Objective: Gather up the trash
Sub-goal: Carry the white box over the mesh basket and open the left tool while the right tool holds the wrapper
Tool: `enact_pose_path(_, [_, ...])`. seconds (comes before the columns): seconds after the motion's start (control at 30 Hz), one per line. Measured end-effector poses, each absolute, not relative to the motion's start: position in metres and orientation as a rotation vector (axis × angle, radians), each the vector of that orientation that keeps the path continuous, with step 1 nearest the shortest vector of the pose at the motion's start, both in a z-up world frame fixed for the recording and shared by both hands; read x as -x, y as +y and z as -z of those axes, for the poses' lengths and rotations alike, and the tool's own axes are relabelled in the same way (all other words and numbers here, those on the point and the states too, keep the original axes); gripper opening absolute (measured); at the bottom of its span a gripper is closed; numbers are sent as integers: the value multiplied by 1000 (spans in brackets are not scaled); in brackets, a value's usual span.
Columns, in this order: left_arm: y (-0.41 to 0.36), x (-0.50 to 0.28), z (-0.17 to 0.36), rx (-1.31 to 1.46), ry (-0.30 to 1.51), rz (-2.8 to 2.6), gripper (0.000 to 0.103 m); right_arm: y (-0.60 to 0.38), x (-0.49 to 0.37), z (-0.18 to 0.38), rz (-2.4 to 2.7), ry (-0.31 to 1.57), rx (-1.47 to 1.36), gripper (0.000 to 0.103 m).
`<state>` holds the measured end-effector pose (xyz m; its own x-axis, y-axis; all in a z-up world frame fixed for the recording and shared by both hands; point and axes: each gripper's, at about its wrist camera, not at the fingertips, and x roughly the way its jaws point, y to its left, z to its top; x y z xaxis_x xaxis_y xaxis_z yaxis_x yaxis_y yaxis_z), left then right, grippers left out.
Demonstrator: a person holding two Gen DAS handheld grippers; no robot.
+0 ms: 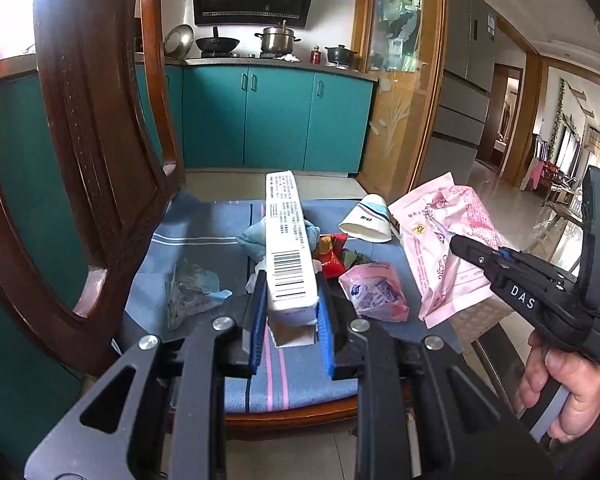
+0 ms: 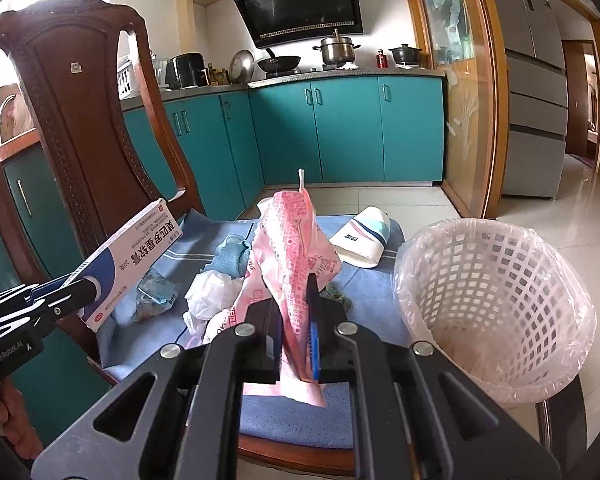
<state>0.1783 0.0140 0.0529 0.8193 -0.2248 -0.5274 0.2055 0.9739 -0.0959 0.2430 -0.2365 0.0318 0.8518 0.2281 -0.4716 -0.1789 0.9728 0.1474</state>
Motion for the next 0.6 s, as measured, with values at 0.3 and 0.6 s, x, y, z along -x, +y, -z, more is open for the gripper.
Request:
enact_pose_path(0.3, [9,-183,-50,32,575,239,23,-235,-246,-30,-221,519,-98,11])
enact_pose_path(0.6, [9,-191,-45,31,595,232,23,-233,-250,-29,-234,531,-101,11])
